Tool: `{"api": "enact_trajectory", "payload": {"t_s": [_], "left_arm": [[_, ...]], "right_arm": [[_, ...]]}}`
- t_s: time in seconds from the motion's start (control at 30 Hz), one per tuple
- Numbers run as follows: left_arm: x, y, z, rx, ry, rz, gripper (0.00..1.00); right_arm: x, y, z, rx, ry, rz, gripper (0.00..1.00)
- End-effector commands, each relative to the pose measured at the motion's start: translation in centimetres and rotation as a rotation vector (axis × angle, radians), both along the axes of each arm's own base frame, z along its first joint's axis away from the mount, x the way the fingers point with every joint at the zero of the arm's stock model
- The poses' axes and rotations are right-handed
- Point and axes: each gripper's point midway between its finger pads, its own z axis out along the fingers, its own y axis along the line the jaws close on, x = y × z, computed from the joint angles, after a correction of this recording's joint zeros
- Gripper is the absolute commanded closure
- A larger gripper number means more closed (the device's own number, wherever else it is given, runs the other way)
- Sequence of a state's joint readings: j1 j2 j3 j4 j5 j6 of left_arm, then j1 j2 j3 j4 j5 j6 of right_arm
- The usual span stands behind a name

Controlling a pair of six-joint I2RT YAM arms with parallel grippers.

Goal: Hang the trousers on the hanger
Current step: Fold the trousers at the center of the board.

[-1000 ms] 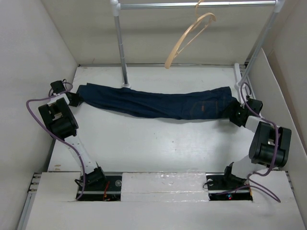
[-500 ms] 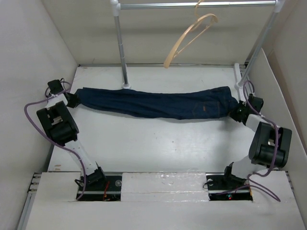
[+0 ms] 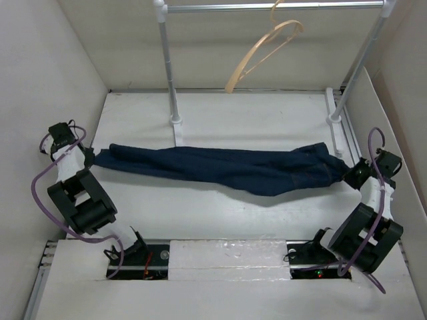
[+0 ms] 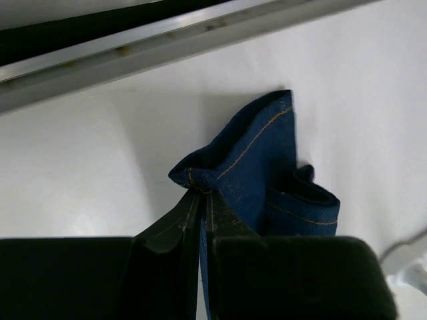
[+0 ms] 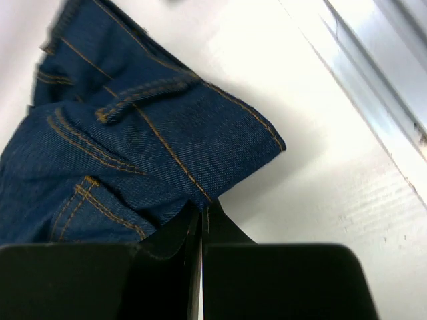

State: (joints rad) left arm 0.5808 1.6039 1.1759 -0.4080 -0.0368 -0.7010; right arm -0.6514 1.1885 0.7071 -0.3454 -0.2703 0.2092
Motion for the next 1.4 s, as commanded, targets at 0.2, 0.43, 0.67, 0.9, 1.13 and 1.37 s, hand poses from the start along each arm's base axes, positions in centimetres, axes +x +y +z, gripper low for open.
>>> {"api": "enact_trajectory", "payload": {"t_s": [0.2, 0.43, 0.67, 0.9, 1.13, 1.37], "left_arm": [[-5.8, 0.1, -2.3, 0.080, 0.119, 0.047, 1.00], [-5.6, -1.0, -1.4, 0.049, 0.087, 0.003, 0.57], [-4.4, -4.8, 5.0, 0.144, -0.038, -0.053, 0.47], [-4.5, -9.5, 0.0, 0.065, 0.029, -0.259, 0.48], [-4.5, -9.3, -2.7, -0.077, 0.020, -0.179, 0.51], [-2.9, -8.7, -4.9, -0.130, 0.054, -0.127, 0.57]], "right_arm": [[-2.3, -0.1, -0.4, -0.021, 0.034, 0.009, 1.00], [-0.1, 0.7, 2.3, -0.041, -0.019, 0.108, 0.25], [1.4, 4.8, 7.3, -0.141, -0.103, 0.230, 0.16], [1.6, 13.7, 10.6, -0.205, -0.247, 0.544, 0.92], [-0.9, 21.0, 7.5, -0.184, -0.235, 0.922, 0.78], [-1.9, 24.6, 6.8, -0.172, -0.239, 1.077, 0.54]]}}
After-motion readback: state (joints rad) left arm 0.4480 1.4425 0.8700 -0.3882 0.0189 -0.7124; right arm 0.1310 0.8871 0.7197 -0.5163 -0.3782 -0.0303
